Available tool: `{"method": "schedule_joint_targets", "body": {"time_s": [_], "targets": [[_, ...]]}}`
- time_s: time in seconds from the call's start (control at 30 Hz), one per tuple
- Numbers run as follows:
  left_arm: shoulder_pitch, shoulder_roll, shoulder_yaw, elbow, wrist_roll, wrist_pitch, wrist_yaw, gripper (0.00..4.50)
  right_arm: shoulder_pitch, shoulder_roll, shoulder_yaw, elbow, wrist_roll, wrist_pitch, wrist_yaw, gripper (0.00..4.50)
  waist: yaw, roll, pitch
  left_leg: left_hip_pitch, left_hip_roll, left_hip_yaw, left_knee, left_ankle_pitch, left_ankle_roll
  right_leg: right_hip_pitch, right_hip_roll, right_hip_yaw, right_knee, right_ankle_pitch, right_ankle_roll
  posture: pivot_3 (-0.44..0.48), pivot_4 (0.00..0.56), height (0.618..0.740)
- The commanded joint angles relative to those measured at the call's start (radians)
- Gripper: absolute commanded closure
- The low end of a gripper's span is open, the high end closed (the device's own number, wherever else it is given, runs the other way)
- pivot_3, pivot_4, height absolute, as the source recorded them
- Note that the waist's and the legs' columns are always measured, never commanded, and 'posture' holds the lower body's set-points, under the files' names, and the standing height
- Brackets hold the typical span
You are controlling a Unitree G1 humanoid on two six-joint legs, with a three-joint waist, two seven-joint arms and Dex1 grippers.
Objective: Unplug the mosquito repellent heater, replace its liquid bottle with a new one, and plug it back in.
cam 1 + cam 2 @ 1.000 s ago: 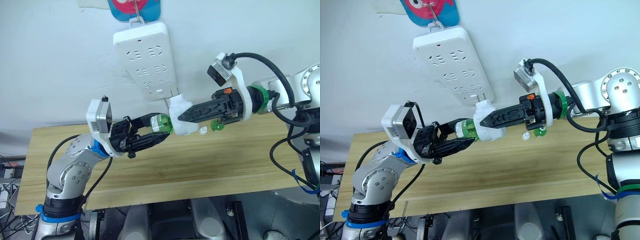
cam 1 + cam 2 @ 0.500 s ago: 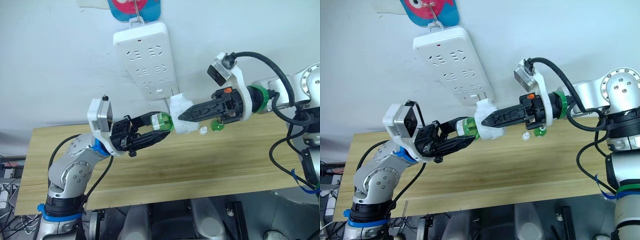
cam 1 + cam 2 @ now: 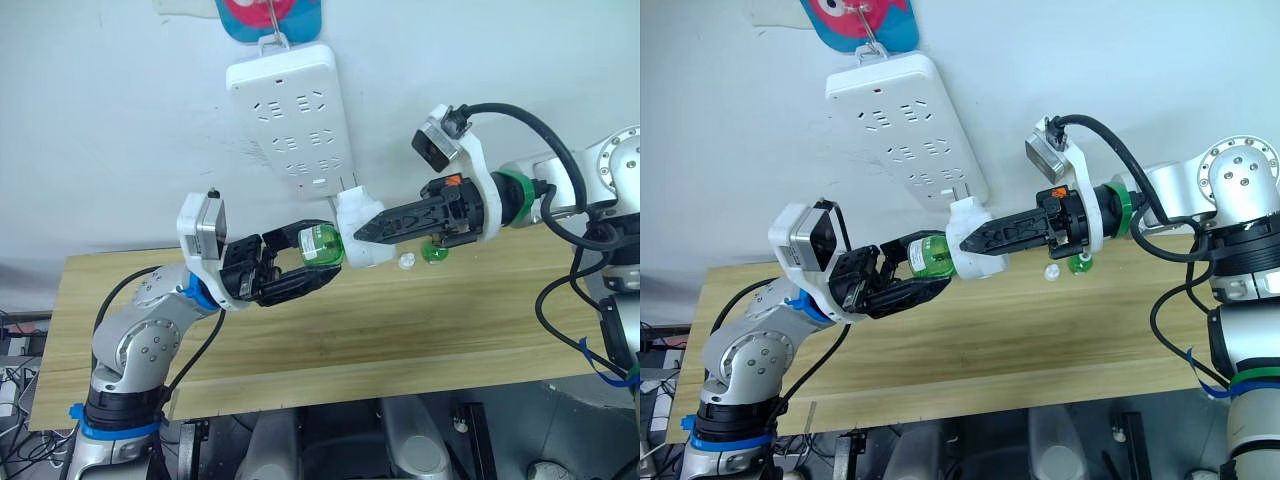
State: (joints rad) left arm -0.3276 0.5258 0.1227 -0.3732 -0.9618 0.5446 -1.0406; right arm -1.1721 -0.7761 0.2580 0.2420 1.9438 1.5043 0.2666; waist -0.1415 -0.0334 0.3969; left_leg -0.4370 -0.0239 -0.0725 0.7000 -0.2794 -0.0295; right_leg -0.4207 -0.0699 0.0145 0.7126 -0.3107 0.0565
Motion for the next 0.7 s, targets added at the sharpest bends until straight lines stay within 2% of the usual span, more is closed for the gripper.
{"method": "schedule_joint_targets", "body": {"time_s": [0.03, 0.37, 0.6, 0.7], "targets": [[0.013, 0.008, 0.008, -0.027, -0.020, 0.001, -0.018, 0.05, -0.024, -0.014, -0.037, -0.017, 0.028, 0.002, 0.026, 1.54, 0.000, 0.000, 0.000, 0.000, 0.000, 0.000, 0.000, 0.000, 0.000, 0.000, 0.000, 0.000, 0.000, 0.000, 0.000, -0.230, 0.336, 0.740], [0.029, 0.014, 0.024, -0.031, 0.013, -0.050, -0.042, 0.05, -0.022, -0.043, -0.033, -0.020, 0.028, 0.002, 0.007, 1.54, 0.000, 0.000, 0.000, 0.000, 0.000, 0.000, 0.000, 0.000, 0.000, 0.000, 0.000, 0.000, 0.000, 0.000, 0.000, -0.235, 0.325, 0.740], [0.033, 0.107, 0.009, -0.030, 0.025, 0.006, -0.049, 0.05, -0.071, -0.148, -0.003, -0.035, 0.028, 0.046, -0.010, 1.54, -0.001, 0.000, 0.000, 0.000, 0.000, 0.000, 0.000, 0.000, 0.000, 0.000, 0.000, 0.000, 0.000, 0.000, 0.000, -0.251, 0.312, 0.740], [0.021, 0.131, -0.018, -0.021, 0.081, 0.003, -0.029, 0.05, -0.120, -0.181, 0.040, -0.039, -0.005, 0.092, -0.018, 1.54, -0.002, 0.000, 0.000, 0.000, 0.000, 0.000, 0.000, 0.000, 0.000, 0.000, 0.000, 0.000, -0.001, 0.000, 0.000, -0.266, 0.300, 0.740]]}}
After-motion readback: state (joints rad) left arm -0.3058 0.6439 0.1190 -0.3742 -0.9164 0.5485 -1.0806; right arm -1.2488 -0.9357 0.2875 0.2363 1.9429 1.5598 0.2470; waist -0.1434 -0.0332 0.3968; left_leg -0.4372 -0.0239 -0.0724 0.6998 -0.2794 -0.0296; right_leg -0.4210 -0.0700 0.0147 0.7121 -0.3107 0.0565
